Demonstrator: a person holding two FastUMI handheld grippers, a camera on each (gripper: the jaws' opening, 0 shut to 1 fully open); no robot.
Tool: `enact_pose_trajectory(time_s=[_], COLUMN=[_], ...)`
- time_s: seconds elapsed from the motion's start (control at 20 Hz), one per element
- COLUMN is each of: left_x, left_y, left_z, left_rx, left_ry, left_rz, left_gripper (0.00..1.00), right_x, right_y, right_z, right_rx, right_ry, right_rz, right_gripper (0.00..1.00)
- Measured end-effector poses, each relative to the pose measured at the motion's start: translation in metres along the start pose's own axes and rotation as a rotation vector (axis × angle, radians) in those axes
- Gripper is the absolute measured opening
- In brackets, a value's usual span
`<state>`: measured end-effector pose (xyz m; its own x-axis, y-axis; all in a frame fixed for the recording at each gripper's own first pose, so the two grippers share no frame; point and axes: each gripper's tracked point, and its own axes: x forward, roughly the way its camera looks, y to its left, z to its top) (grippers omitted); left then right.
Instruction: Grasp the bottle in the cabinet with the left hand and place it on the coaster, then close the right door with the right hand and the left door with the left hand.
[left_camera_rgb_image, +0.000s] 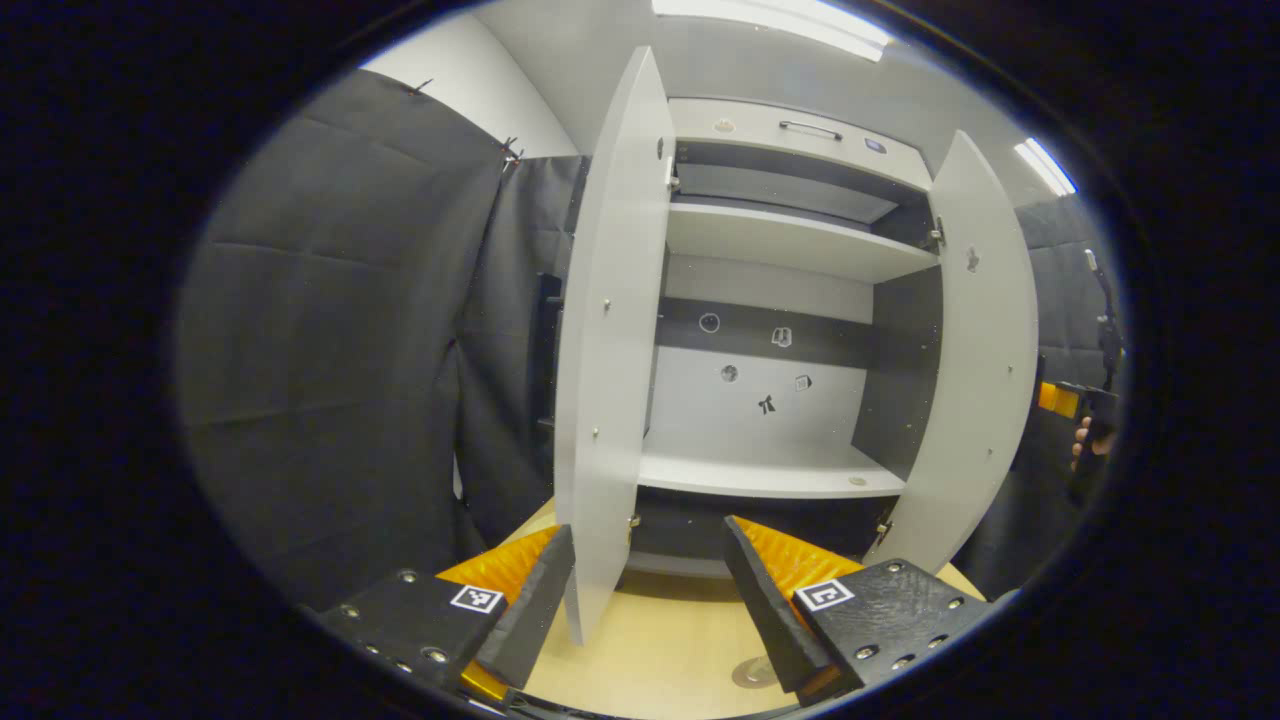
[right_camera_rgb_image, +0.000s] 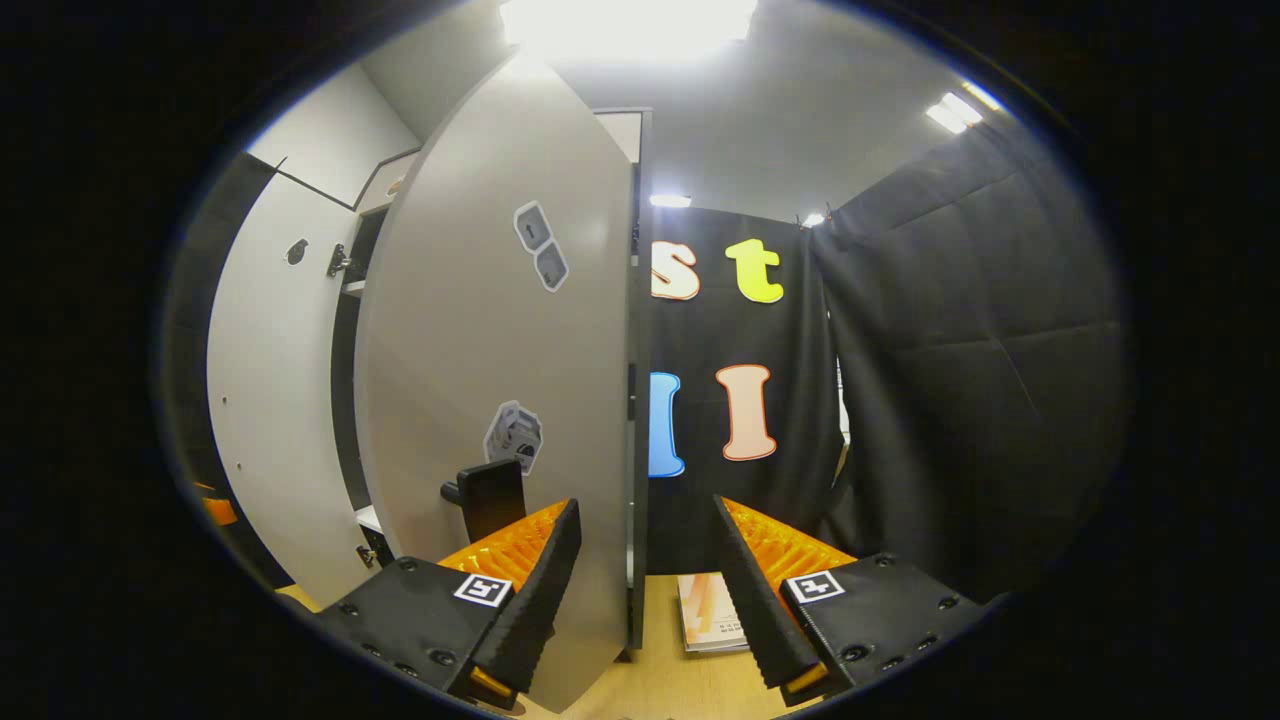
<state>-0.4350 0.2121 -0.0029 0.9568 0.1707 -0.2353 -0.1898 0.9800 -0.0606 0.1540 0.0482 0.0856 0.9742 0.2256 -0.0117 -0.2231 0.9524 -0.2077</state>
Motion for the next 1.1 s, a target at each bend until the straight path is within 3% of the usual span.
enact_pose_trajectory(time_s=[0.15, 0.2, 0.25, 0.3, 0.4, 0.45, 0.5, 0.55, 0.6, 0.65, 0.8, 0.85, 0.9, 1.1], left_x=[-0.009, -0.011, -0.015, -0.017, -0.023, -0.026, -0.029, -0.032, -0.031, -0.034, -0.032, -0.028, -0.024, 0.005], left_y=[0.024, 0.031, 0.040, 0.049, 0.067, 0.078, 0.089, 0.099, 0.107, 0.121, 0.159, 0.168, 0.177, 0.203], left_z=[-0.007, -0.007, -0.009, -0.011, -0.012, -0.012, -0.011, -0.011, -0.009, -0.009, -0.002, 0.001, 0.006, 0.025], left_rx=[-0.013, -0.016, -0.019, -0.020, -0.017, -0.018, -0.019, -0.020, -0.017, -0.012, -0.001, -0.003, -0.006, 0.014], left_ry=[0.004, 0.006, 0.006, 0.005, 0.004, 0.002, -0.002, -0.006, -0.008, -0.011, -0.025, -0.030, -0.037, -0.047], left_rz=[0.033, 0.046, 0.059, 0.073, 0.107, 0.124, 0.140, 0.155, 0.169, 0.183, 0.221, 0.225, 0.225, 0.178], left_gripper=[0.90, 0.90, 0.90, 0.90, 0.90, 0.90, 0.90, 0.90, 0.96, 0.90, 0.90, 0.96, 0.90, 0.90], right_x=[0.009, 0.010, 0.013, 0.016, 0.022, 0.024, 0.022, 0.022, 0.023, 0.023, 0.022, 0.021, 0.018, 0.010], right_y=[0.026, 0.034, 0.045, 0.054, 0.075, 0.084, 0.087, 0.087, 0.086, 0.083, 0.079, 0.077, 0.074, 0.057], right_z=[0.002, 0.001, 0.000, -0.003, -0.011, -0.014, -0.018, -0.018, -0.018, -0.019, -0.025, -0.028, -0.032, -0.040], right_rx=[-0.032, -0.033, -0.028, -0.027, -0.008, 0.015, 0.035, 0.052, 0.066, 0.079, 0.110, 0.114, 0.116, 0.086], right_ry=[-0.016, -0.016, -0.020, -0.013, 0.009, 0.021, 0.029, 0.030, 0.028, 0.028, 0.040, 0.048, 0.057, 0.075], right_rz=[0.030, 0.042, 0.059, 0.072, 0.106, 0.121, 0.124, 0.117, 0.107, 0.096, 0.065, 0.054, 0.043, -0.012], right_gripper=[0.84, 0.79, 0.85, 0.84, 0.79, 0.89, 0.90, 0.98, 0.98, 0.98, 0.98, 0.97, 0.97, 0.96])
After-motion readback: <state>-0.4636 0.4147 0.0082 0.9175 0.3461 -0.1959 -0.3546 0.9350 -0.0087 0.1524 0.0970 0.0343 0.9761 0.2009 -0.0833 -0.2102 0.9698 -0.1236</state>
